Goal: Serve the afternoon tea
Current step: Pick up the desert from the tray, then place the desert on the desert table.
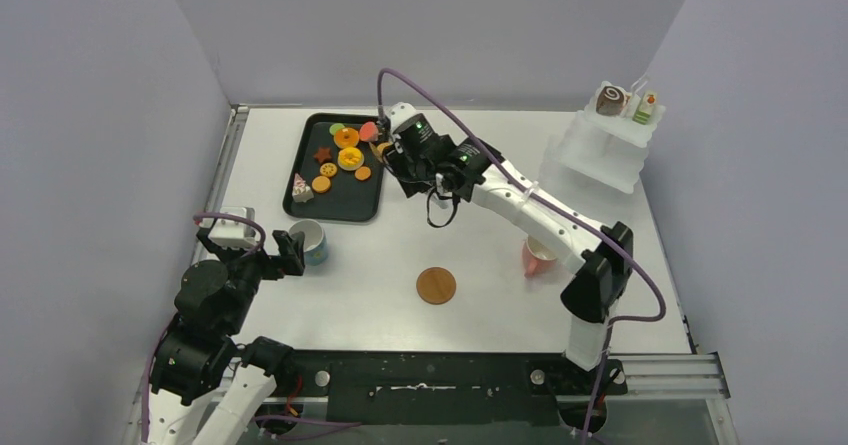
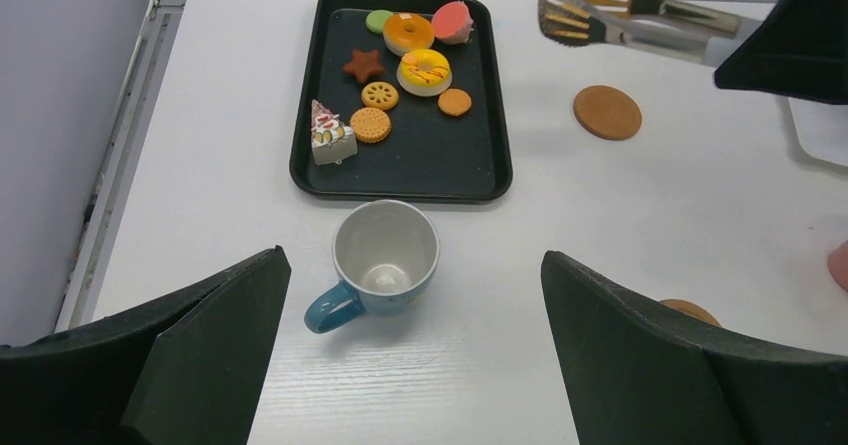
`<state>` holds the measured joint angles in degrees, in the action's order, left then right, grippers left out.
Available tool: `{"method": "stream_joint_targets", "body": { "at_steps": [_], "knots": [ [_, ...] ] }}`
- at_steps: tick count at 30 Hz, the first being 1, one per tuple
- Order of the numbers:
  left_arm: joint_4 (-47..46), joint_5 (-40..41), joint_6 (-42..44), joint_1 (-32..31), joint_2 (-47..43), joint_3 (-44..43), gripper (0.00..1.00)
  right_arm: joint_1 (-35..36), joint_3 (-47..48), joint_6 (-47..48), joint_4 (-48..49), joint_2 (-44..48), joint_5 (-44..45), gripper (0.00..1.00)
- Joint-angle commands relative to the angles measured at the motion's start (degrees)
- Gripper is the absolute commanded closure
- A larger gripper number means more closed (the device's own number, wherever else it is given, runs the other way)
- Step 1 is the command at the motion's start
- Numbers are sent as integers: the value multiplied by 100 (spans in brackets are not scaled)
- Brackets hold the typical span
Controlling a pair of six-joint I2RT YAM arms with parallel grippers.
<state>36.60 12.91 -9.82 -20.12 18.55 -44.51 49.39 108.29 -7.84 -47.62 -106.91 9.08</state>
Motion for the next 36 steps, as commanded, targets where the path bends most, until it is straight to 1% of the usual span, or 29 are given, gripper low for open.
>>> {"method": "stream_joint_targets", "body": {
  "at_steps": [1, 4, 11, 15, 19, 25, 32, 36],
  "knots": [
    [-311, -168, 33, 34, 88, -74, 3, -173, -148, -196, 4, 774, 908, 65],
    [-301, -221, 34, 27, 114, -76, 3, -349, -261, -330, -211, 1055, 1340, 65],
    [-335, -245, 33, 4, 49, -32, 3, -1009, -593, -751, -538, 1670, 1873, 65],
    [-346, -277, 33, -27, 79, -26, 3, -1376, -813, -945, -652, 2025, 1912, 65],
    [-348, -256, 33, -43, 3, -19, 3, -1707, -821, -1097, -990, 2227, 2074, 65],
    [-329, -201, 60, -130, -6, -24, 3, -1788, -654, -1209, -1413, 2699, 2065, 65],
    [-336, -208, 60, -150, -26, -15, 3, -1864, -271, -1249, -1910, 3061, 2440, 65],
    [-338, -210, 60, -158, -27, -16, 3, -2037, -146, -1264, -2121, 3138, 2643, 65]
  ]
}}
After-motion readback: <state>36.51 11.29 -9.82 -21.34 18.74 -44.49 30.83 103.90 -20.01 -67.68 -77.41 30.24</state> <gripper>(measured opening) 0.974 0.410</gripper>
